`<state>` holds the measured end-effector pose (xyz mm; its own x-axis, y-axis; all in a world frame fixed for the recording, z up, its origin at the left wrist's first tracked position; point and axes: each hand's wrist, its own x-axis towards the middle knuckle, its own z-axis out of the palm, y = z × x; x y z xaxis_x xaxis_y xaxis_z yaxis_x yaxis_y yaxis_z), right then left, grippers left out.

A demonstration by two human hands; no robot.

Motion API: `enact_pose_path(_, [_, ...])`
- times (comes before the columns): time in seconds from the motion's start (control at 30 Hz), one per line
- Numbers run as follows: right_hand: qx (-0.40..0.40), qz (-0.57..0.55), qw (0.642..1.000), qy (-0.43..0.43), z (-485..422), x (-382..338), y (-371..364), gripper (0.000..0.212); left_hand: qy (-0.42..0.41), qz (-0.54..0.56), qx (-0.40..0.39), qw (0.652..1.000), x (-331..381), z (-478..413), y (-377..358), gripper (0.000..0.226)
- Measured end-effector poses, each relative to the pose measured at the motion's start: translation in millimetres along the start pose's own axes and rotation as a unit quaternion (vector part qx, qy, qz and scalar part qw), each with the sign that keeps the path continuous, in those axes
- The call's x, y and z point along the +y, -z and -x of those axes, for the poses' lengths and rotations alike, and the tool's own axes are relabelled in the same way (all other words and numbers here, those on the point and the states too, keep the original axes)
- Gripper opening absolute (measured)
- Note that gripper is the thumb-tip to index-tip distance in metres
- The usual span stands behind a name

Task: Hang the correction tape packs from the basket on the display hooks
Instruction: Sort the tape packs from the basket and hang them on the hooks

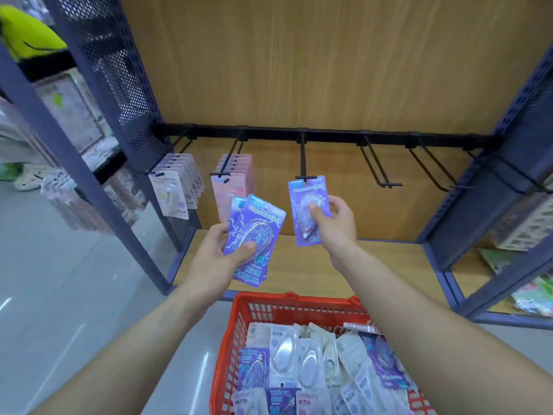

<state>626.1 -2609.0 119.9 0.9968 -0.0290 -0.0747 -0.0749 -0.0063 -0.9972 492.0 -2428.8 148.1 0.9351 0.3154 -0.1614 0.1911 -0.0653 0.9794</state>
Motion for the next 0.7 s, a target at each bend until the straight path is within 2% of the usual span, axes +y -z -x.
enact_pose_path(0.07, [0.01, -0.006, 1.0, 0.0, -7.3, 1.0, -2.2, 0.01, -0.006, 0.005, 0.001, 1.0, 0.3, -6.4, 6.4, 0.04])
enact_pose_path(0.27, [-0.027, -0.002, 1.0, 0.013, -12.5, 14.3, -6.5, 0.013, -0.006, 0.023, -0.006, 1.0, -1.9, -14.1, 2.7, 0.039])
enact_pose_path(0.5, [0.012, -0.026, 0.999, 0.014, -7.8, 23.2, -11.3, 0.006, -0.01, 0.018, 0.011, 1.0, -2.2, -19.2, -6.9, 0.039])
enact_pose_path(0.7, [-0.001, -0.006, 1.0, 0.021, -13.8, 17.9, -6.2, 0.007, -0.014, 0.023, 0.009, 1.0, -2.7, -20.5, -8.4, 0.031])
